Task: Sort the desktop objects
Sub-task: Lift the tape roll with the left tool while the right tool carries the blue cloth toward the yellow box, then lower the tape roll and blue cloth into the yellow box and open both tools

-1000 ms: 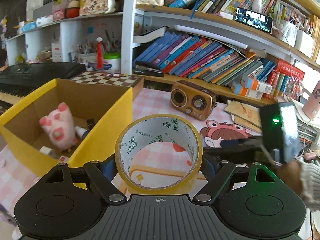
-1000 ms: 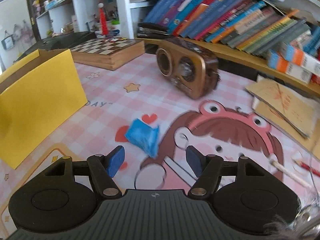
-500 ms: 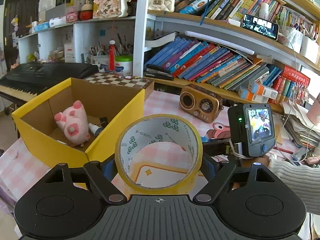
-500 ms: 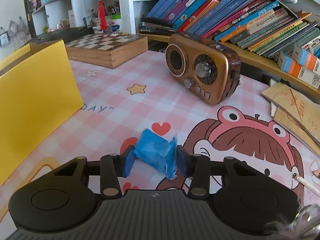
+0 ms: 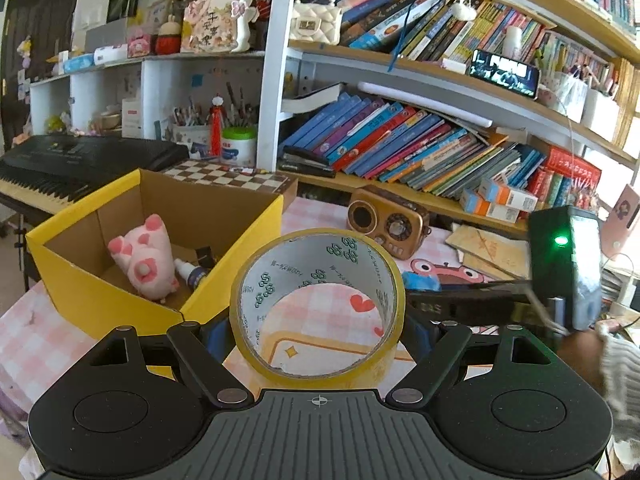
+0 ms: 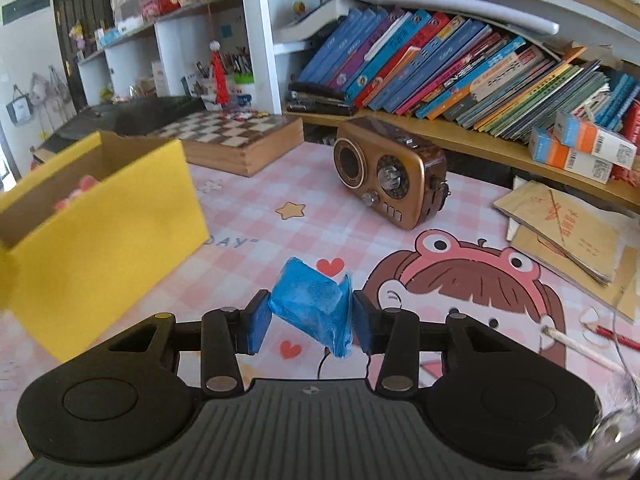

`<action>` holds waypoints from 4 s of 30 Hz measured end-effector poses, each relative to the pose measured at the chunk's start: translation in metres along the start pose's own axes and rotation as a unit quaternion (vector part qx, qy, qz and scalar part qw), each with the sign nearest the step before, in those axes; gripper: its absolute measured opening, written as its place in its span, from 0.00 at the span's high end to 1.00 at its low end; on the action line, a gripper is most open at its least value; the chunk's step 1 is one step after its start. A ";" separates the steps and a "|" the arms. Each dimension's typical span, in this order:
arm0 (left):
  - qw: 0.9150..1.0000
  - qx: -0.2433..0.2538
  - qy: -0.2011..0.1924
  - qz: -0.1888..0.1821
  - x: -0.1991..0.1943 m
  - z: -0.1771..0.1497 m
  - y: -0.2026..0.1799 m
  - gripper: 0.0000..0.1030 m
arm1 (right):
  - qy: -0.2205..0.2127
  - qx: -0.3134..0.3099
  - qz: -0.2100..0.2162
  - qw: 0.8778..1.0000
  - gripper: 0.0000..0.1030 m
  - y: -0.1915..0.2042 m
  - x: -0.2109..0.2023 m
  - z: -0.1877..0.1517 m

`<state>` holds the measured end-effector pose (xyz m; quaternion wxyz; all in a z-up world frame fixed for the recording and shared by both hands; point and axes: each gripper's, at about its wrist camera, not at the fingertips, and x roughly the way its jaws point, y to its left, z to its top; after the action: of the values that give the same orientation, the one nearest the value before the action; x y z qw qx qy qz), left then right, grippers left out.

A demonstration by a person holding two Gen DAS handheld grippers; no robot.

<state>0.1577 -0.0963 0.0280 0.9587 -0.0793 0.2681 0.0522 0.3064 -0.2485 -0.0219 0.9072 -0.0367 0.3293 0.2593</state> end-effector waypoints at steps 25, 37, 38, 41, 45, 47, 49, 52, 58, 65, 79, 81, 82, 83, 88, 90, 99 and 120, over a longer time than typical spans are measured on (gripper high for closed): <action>0.998 0.028 0.013 -0.062 -0.054 -0.028 0.076 0.20 | -0.002 0.090 -0.067 0.994 0.61 0.087 -0.121 -0.069; 0.998 0.026 0.013 -0.064 -0.102 -0.051 0.134 0.19 | -0.007 0.079 -0.068 0.995 0.61 0.172 -0.145 -0.100; 0.998 0.025 0.013 -0.063 -0.106 -0.053 0.139 0.19 | -0.007 0.079 -0.067 0.995 0.61 0.178 -0.146 -0.101; 0.998 0.022 0.013 -0.059 -0.114 -0.057 0.152 0.19 | -0.009 0.077 -0.064 0.995 0.61 0.193 -0.149 -0.106; 0.998 0.017 0.014 -0.055 -0.124 -0.060 0.168 0.19 | -0.011 0.073 -0.060 0.995 0.61 0.212 -0.152 -0.109; 0.998 0.015 0.013 -0.053 -0.128 -0.062 0.175 0.19 | -0.010 0.070 -0.057 0.996 0.61 0.221 -0.152 -0.109; 0.999 0.013 0.011 -0.051 -0.131 -0.063 0.180 0.19 | -0.009 0.066 -0.052 0.996 0.61 0.228 -0.152 -0.109; 0.999 0.009 0.008 -0.046 -0.136 -0.064 0.189 0.19 | -0.008 0.058 -0.046 0.997 0.61 0.239 -0.151 -0.109; 0.999 0.000 0.004 -0.033 -0.144 -0.067 0.207 0.19 | -0.007 0.042 -0.031 0.999 0.61 0.259 -0.145 -0.104; 1.000 -0.011 0.005 -0.013 -0.145 -0.068 0.225 0.20 | 0.005 0.023 -0.013 1.000 0.61 0.276 -0.135 -0.101; 1.000 -0.020 0.001 -0.007 -0.129 -0.056 0.233 0.20 | 0.022 0.013 -0.005 1.000 0.61 0.275 -0.118 -0.090; 1.000 -0.020 0.000 -0.007 -0.125 -0.053 0.232 0.20 | 0.021 0.011 -0.004 1.000 0.61 0.273 -0.115 -0.088; 1.000 -0.020 -0.001 -0.007 -0.123 -0.051 0.232 0.20 | 0.021 0.010 -0.003 1.000 0.61 0.272 -0.114 -0.086; 1.000 -0.019 -0.002 -0.007 -0.121 -0.048 0.232 0.20 | 0.019 0.010 -0.002 1.000 0.61 0.272 -0.113 -0.084; 1.000 -0.013 -0.016 -0.008 -0.111 -0.031 0.227 0.20 | 0.009 0.001 0.005 1.000 0.61 0.268 -0.103 -0.067; 1.000 -0.007 -0.023 -0.009 -0.106 -0.024 0.225 0.20 | 0.003 -0.005 0.011 1.000 0.61 0.267 -0.099 -0.059; 0.999 0.012 -0.039 -0.008 -0.068 0.013 0.212 0.19 | -0.035 -0.042 0.036 0.998 0.61 0.258 -0.074 -0.009; 0.996 0.079 0.042 0.024 0.086 0.083 0.192 0.20 | 0.031 -0.225 0.074 0.971 0.61 0.236 0.064 0.085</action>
<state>0.2459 0.1126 0.0292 0.9482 0.0014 0.3135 0.0505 0.2802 0.0034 0.0294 0.8434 -0.2237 0.2918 0.3918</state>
